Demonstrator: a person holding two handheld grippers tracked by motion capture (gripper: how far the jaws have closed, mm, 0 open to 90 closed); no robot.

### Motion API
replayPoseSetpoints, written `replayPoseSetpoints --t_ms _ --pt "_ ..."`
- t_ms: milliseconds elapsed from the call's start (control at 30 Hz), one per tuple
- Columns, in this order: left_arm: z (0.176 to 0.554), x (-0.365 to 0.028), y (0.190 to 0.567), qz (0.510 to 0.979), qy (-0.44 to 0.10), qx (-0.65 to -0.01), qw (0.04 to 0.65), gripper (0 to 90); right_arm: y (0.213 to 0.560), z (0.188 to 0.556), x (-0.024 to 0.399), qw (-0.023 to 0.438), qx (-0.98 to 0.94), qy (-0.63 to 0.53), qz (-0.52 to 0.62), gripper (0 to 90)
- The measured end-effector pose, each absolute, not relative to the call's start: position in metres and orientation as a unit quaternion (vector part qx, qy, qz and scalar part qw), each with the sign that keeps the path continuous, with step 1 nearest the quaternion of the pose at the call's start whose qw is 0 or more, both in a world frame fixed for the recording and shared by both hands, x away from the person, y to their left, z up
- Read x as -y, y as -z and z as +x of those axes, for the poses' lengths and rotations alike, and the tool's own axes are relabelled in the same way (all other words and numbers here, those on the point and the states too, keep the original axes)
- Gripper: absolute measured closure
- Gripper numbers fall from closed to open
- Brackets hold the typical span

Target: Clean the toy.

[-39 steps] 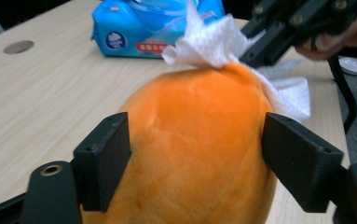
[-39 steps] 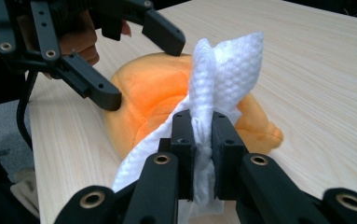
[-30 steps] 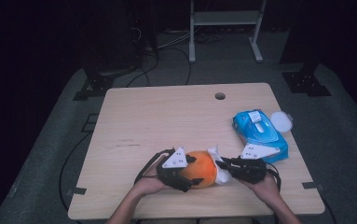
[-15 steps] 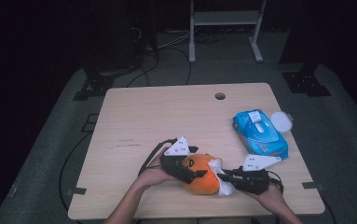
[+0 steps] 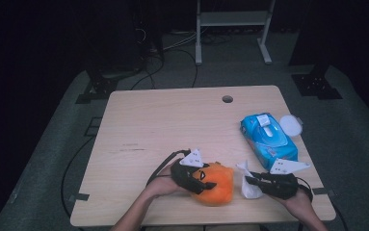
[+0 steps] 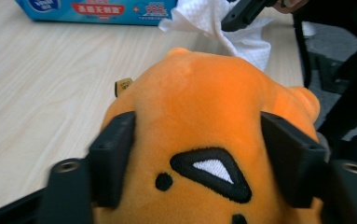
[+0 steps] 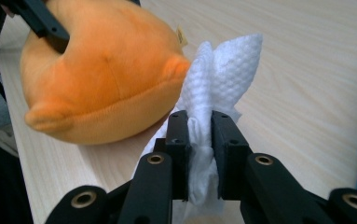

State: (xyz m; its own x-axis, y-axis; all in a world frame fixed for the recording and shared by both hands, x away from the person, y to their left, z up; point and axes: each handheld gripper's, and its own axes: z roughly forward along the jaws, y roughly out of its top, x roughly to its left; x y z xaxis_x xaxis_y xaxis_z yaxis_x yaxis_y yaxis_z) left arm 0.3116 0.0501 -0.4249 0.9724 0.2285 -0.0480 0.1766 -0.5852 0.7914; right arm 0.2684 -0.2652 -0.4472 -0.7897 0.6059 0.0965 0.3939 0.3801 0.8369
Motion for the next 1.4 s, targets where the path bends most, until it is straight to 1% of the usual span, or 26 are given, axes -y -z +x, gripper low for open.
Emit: replayPoseSetpoints --t_ms 167,267,333,467,700,800,1167,1300,1400 --pt "0.304 -0.05 0.419 0.885 -0.054 -0.115 0.448 45.4 0.454 0.27 0.262 0.108 -0.832 -0.451 0.303 77.2" --pt "0.304 -0.052 0.415 0.879 -0.063 -0.117 0.458 47.6 0.455 0.27 0.261 0.108 -0.833 -0.449 0.304 77.2" --pt "0.305 -0.053 0.412 0.878 -0.079 -0.121 0.455 47.8 0.455 0.271 0.261 0.108 -0.833 -0.449 0.306 77.2" --pt "0.315 -0.061 0.406 0.873 -0.094 -0.141 0.458 48.0 0.457 0.272 0.262 0.105 -0.832 -0.449 0.31 75.9" --pt "0.339 -0.08 0.388 0.861 -0.157 -0.17 0.453 47.8 0.458 0.273 0.26 0.104 -0.832 -0.448 0.312 69.8" --pt "0.349 -0.088 0.386 0.855 -0.186 -0.187 0.447 47.7 0.457 0.275 0.26 0.104 -0.83 -0.45 0.314 69.7" --pt "0.372 -0.108 0.398 0.839 -0.214 -0.242 0.437 47.6 0.458 0.278 0.259 0.104 -0.827 -0.451 0.32 69.0" --pt "0.376 -0.11 0.405 0.841 -0.208 -0.251 0.432 46.4 0.459 0.28 0.259 0.103 -0.827 -0.45 0.321 66.4" --pt "0.375 -0.11 0.412 0.844 -0.19 -0.251 0.433 43.2 0.46 0.28 0.259 0.101 -0.828 -0.448 0.322 64.2"
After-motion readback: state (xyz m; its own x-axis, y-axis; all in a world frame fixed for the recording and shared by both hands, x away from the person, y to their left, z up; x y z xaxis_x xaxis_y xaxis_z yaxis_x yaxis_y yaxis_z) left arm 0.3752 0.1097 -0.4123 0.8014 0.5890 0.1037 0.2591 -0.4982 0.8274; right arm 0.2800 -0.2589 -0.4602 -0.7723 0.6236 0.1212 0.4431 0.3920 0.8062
